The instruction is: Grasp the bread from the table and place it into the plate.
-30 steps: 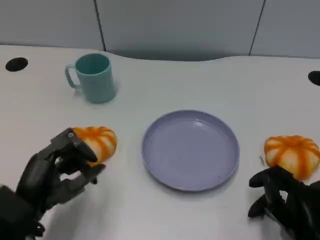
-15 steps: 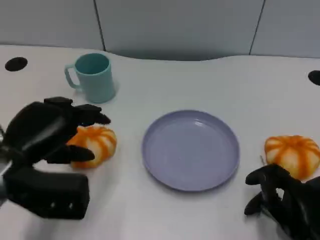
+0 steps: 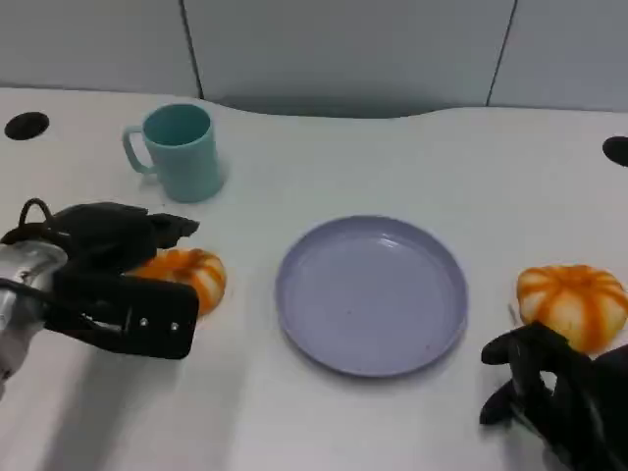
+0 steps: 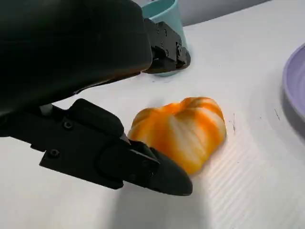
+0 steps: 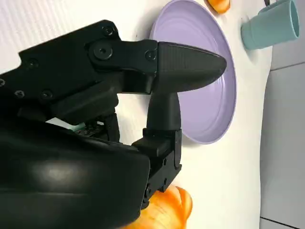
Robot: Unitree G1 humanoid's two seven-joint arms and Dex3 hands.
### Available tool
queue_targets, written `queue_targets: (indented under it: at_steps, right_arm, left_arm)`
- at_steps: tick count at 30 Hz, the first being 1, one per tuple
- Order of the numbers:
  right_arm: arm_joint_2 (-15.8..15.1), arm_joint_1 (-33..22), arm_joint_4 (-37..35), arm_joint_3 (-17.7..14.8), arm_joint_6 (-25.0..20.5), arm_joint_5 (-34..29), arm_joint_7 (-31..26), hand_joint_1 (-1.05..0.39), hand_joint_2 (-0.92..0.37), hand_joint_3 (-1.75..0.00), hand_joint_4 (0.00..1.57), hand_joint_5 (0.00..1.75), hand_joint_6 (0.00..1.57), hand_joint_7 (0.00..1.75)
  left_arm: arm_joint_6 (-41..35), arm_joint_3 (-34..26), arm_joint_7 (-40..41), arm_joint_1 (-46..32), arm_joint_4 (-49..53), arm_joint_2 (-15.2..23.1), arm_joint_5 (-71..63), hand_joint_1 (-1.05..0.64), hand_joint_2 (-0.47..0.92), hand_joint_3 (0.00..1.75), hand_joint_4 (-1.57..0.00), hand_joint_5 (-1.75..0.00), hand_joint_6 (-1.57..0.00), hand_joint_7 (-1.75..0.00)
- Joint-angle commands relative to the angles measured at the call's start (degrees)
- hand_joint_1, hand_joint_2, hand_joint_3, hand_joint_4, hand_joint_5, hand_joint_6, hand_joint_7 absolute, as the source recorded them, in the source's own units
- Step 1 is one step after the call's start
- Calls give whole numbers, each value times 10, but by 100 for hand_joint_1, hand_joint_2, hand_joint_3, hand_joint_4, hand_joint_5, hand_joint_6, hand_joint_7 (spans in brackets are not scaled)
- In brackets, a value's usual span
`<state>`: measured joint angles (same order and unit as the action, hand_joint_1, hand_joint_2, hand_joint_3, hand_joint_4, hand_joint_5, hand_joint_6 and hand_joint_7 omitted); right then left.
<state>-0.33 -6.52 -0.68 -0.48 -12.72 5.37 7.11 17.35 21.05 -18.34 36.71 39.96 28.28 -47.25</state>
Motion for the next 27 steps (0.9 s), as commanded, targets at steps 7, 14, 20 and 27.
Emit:
queue_targets:
  at_steps: [7,14,20,27]
  right_arm:
    - [-8,-12,13,-1,-4,-5,-4,-32,-92,-59,53,175,39,166]
    - [-5,-20,26,-1,-13,-6,-10,-31,-92,-58,53,175,39,165]
    - [-4,-28,36,-5,-17,0,-11,-31,-92,-58,53,175,39,165]
    - [-3,-33,43,-4,-19,-1,-13,-31,-92,-59,57,175,40,164]
  left_arm:
    - [-28,78,109,107,287,-98,-2,-85,92,2,-2,-1,-11,-1]
    - [-42,103,165,111,356,-134,5,-76,89,0,-11,-5,-19,-3]
    - [-45,94,217,96,367,-149,30,-46,85,0,-16,-100,-37,-80]
    - [-17,97,307,79,371,-146,37,-22,91,5,-71,-174,-49,-174]
